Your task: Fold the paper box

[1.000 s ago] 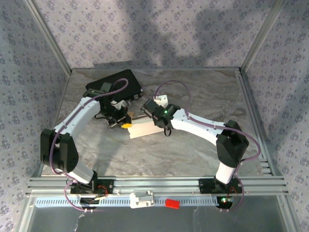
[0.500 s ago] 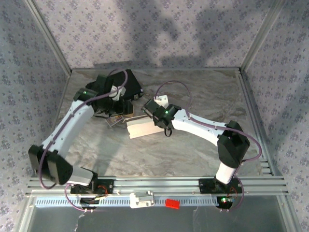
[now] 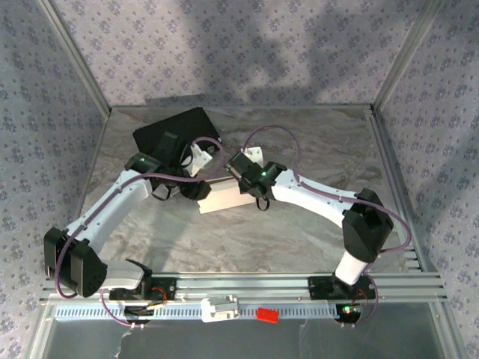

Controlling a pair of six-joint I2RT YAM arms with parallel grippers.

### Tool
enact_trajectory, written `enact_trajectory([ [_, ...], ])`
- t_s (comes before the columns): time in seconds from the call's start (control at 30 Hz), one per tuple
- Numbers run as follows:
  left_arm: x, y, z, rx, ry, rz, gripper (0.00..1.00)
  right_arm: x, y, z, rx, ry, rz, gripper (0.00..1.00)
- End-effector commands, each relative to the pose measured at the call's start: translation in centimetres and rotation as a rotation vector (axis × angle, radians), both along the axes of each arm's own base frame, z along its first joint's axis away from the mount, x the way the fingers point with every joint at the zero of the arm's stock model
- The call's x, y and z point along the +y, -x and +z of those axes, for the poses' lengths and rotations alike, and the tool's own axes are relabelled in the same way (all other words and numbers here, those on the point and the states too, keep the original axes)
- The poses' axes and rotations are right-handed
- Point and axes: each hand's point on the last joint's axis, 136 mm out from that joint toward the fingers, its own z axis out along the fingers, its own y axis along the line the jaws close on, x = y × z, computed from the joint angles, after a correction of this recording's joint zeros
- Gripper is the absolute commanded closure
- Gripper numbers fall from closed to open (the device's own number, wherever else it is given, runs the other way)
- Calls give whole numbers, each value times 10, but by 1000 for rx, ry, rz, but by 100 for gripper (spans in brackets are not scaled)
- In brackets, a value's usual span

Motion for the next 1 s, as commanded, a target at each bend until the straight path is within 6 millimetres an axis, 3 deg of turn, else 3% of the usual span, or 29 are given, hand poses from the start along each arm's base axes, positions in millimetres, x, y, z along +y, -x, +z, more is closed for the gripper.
enact_trajectory([
  [0.0,-2,8,-3,-72,-66,-184,32,-16,44,-66,270,106,73,100],
  [0.1,3,1,-12,-103,-126,-227,31,-17,45,-66,271,99,71,100],
  [0.23,5,-13,-16,-185,-139,-278,21,-16,45,-66,272,83,73,100],
  [0.5,3,-22,-27,-164,-135,-341,21,-15,44,-66,277,76,77,100],
  [0.6,10,-39,-23,-231,-169,-295,21,-14,44,-67,277,76,80,100],
  [0.63,10,-46,-13,-272,-163,-270,22,-13,44,-67,280,76,81,100],
  [0.7,3,-40,8,-315,-73,-296,23,-13,44,-67,280,81,80,100],
  [0.77,0,-27,17,-316,-47,-334,25,-13,44,-67,278,81,81,100],
  [0.87,4,-2,18,-260,-24,-369,31,-14,42,-66,277,88,77,100],
  [0.97,9,7,19,-282,-23,-370,29,-12,42,-67,277,86,78,100],
])
